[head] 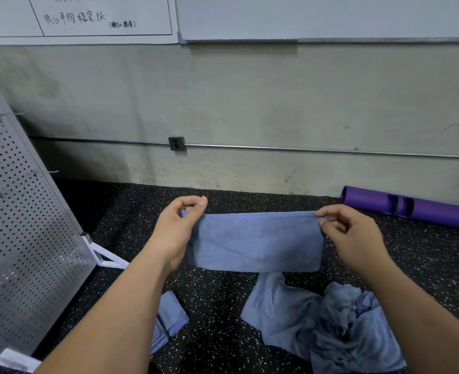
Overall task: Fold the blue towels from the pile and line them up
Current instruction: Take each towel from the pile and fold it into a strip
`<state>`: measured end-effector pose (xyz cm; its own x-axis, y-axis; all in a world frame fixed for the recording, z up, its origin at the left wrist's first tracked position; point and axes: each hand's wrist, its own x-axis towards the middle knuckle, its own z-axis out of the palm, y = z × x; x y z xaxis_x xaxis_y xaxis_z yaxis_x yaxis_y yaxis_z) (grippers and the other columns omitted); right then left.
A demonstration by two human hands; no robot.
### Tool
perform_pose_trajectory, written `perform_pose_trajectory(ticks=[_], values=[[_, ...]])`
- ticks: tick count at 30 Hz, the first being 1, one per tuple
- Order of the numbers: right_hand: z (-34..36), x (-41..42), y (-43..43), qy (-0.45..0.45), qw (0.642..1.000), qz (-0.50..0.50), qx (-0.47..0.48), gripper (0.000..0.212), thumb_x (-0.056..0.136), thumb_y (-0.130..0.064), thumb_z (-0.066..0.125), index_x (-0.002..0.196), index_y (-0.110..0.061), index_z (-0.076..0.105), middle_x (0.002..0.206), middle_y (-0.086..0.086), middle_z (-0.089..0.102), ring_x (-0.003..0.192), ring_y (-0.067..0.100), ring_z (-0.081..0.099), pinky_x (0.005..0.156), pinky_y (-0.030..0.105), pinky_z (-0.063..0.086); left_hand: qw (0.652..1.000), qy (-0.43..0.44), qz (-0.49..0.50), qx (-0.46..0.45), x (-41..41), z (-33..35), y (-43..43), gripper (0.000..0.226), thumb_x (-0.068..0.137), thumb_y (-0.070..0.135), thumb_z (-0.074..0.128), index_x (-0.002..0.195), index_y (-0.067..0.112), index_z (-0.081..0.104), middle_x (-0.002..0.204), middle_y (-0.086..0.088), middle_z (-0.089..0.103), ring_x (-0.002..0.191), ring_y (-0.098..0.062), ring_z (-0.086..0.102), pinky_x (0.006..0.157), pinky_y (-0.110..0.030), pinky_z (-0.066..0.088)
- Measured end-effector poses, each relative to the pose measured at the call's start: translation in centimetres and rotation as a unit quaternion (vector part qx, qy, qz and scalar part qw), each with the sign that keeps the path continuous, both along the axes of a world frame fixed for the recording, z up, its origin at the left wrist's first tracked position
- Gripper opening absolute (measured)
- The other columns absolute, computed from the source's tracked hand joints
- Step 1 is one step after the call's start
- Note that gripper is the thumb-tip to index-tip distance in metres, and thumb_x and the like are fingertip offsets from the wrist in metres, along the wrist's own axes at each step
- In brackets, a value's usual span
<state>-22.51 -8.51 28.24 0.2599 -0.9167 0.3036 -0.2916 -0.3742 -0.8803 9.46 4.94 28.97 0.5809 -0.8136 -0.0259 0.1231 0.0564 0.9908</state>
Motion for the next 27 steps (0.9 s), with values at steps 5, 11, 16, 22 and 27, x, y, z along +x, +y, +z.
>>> perform_pose_trajectory(ticks=[5,11,16,22,27], values=[[0.0,-0.7,0.0,0.054,0.998,-0.018,-0.021,0.021,0.096,-0.01,0.075,0.097,-0.031,0.077,0.07,-0.008,0.068,0.056,0.002,0.053,0.057,0.008,0.045,0.996,0.046,-0.08,-0.02,1.0,-0.5,0.1,0.045,0.064,0.003,0.069,0.107,0.017,0.072,0.085,-0.005,0.058,0.079,-0.015,0.053,0.072,-0.03,0.039],[-0.5,-1.0,-0.1,0.142,0.988,-0.017,-0.048,0.023,0.095,-0.013,0.076,0.095,-0.035,0.073,0.082,-0.007,0.072,0.069,0.003,0.062,0.066,0.005,0.047,0.996,0.013,-0.084,0.0,1.0,-0.8,0.5,0.036,0.082,-0.008,0.055,0.107,0.014,0.068,0.089,-0.006,0.062,0.079,-0.014,0.055,0.069,-0.027,0.042],[-0.9,-1.0,-0.2,0.15,0.987,-0.02,-0.044,0.024,0.095,-0.012,0.076,0.091,-0.035,0.069,0.084,-0.007,0.073,0.074,0.004,0.065,0.069,0.005,0.048,0.996,-0.062,-0.067,0.017,1.7,-1.3,0.8,0.03,0.1,-0.008,0.058,0.114,0.016,0.07,0.099,-0.007,0.072,0.088,-0.014,0.065,0.076,-0.027,0.052],[-0.6,-1.3,-0.1,0.164,0.984,-0.029,-0.064,0.024,0.092,-0.014,0.078,0.089,-0.035,0.069,0.079,-0.01,0.072,0.073,0.005,0.065,0.068,0.011,0.048,0.963,-0.269,-0.013,0.036,2.5,-1.7,1.3,0.019,0.096,0.01,0.076,0.104,0.027,0.076,0.103,0.009,0.077,0.099,-0.012,0.071,0.088,-0.033,0.058],[-0.9,-1.1,-0.3,0.197,0.977,-0.026,-0.074,0.023,0.093,-0.014,0.076,0.093,-0.035,0.066,0.077,-0.01,0.07,0.072,0.005,0.065,0.07,0.016,0.047,0.936,-0.345,0.033,0.064,2.8,-1.8,1.5,0.014,0.091,0.019,0.083,0.092,0.031,0.075,0.092,0.015,0.077,0.09,-0.006,0.072,0.085,-0.034,0.059]])
